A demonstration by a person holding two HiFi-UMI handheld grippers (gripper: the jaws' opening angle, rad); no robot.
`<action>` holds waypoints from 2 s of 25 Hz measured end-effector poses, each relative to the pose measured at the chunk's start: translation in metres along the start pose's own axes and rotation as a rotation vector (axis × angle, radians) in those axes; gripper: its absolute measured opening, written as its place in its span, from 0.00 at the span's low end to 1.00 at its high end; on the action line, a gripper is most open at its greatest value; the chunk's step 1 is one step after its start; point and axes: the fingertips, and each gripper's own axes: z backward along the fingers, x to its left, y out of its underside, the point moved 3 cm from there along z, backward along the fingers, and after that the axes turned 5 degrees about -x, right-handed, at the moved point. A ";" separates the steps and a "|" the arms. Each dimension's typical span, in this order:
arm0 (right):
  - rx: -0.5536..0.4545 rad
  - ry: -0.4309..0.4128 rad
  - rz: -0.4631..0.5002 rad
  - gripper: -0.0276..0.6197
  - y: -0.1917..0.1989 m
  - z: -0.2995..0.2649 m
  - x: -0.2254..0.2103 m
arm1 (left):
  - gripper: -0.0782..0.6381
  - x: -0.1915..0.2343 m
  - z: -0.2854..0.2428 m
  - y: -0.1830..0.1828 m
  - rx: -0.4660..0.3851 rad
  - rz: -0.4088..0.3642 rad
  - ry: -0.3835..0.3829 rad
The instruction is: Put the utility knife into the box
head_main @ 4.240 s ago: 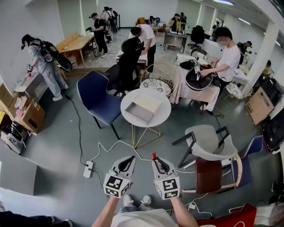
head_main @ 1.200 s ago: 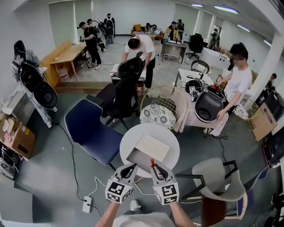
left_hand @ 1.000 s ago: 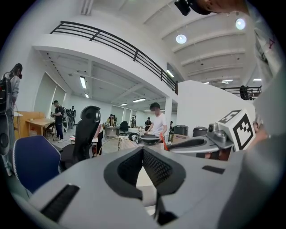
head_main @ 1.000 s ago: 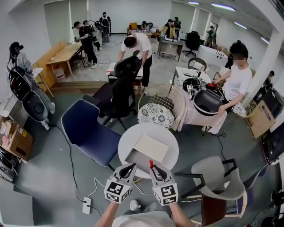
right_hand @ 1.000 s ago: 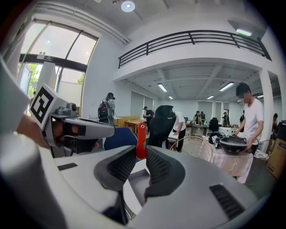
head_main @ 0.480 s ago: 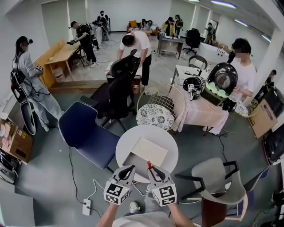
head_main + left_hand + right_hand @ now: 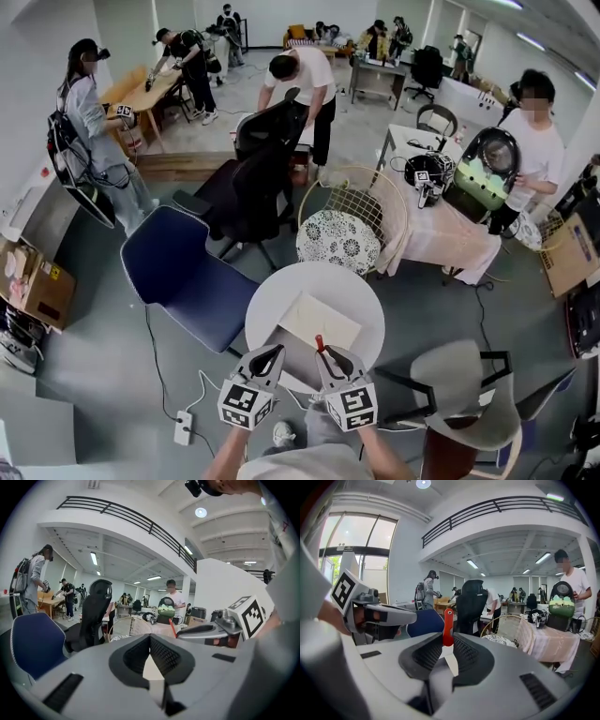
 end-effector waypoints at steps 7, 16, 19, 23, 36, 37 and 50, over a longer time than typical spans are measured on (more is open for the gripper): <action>0.077 -0.044 -0.037 0.17 0.028 -0.024 -0.005 | 0.13 0.016 -0.010 0.021 0.055 0.043 -0.034; 0.213 -0.069 -0.107 0.17 0.077 -0.027 0.003 | 0.13 0.023 -0.009 0.049 0.113 0.103 -0.058; 0.253 -0.078 -0.122 0.17 0.096 -0.026 0.009 | 0.13 0.023 -0.007 0.061 0.132 0.112 -0.058; 0.295 -0.088 -0.136 0.17 0.115 -0.024 0.017 | 0.13 0.025 -0.004 0.073 0.145 0.135 -0.063; 0.409 -0.141 -0.012 0.17 0.146 -0.026 0.024 | 0.13 0.028 0.006 0.094 0.169 0.169 -0.096; 0.427 -0.152 0.023 0.17 0.148 -0.026 0.025 | 0.13 0.027 0.006 0.095 0.171 0.166 -0.097; 0.551 -0.222 0.236 0.17 0.172 -0.038 0.015 | 0.13 0.029 0.017 0.099 0.170 0.192 -0.115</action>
